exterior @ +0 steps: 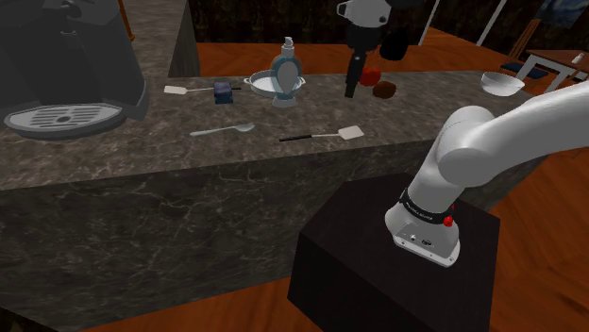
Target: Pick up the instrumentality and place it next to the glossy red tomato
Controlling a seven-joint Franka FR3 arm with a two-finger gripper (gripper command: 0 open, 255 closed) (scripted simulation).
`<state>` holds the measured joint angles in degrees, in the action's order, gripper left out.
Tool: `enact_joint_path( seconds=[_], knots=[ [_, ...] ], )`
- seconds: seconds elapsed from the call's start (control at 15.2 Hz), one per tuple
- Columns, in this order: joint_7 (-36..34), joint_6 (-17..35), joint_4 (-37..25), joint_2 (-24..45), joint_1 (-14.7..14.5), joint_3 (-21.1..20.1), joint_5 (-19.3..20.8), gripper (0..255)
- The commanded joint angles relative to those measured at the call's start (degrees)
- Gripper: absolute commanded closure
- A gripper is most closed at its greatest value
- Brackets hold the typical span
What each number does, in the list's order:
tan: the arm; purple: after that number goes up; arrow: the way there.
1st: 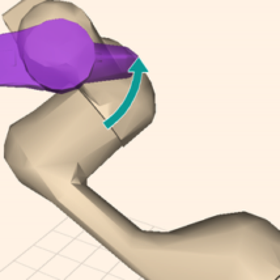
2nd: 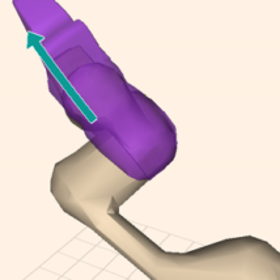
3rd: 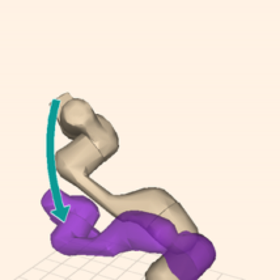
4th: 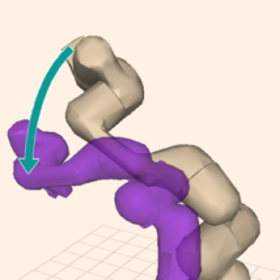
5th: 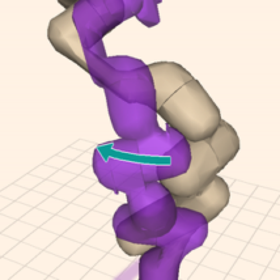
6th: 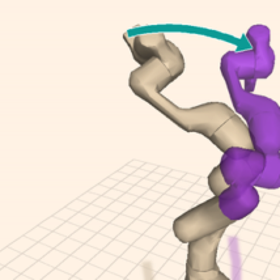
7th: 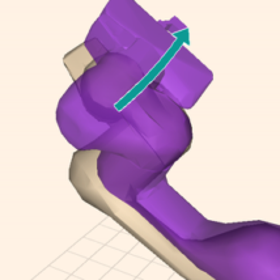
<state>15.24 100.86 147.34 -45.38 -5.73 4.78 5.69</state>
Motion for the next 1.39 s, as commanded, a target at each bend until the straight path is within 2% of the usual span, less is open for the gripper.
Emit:
enact_joint_path(
  seconds=[0.0, 0.53, 0.59, 1.06, 1.32],
  knots=[
    [6.46, 5.52, 2.92, 1.42, -1.67, 2.55, 1.04, 0],
    [31.09, 26.68, 9.88, 12.53, -9.83, 12.73, 2.66, 0],
    [32.58, 27.88, 10.07, 13.4, -10.42, 13.33, 2.57, 0],
    [32.98, 35.08, 12.76, 17.95, -10.98, 14.41, 2.41, 0],
    [33.03, 35.69, 12.95, 18.37, -11.05, 14.5, 2.37, 0]
  ],
)
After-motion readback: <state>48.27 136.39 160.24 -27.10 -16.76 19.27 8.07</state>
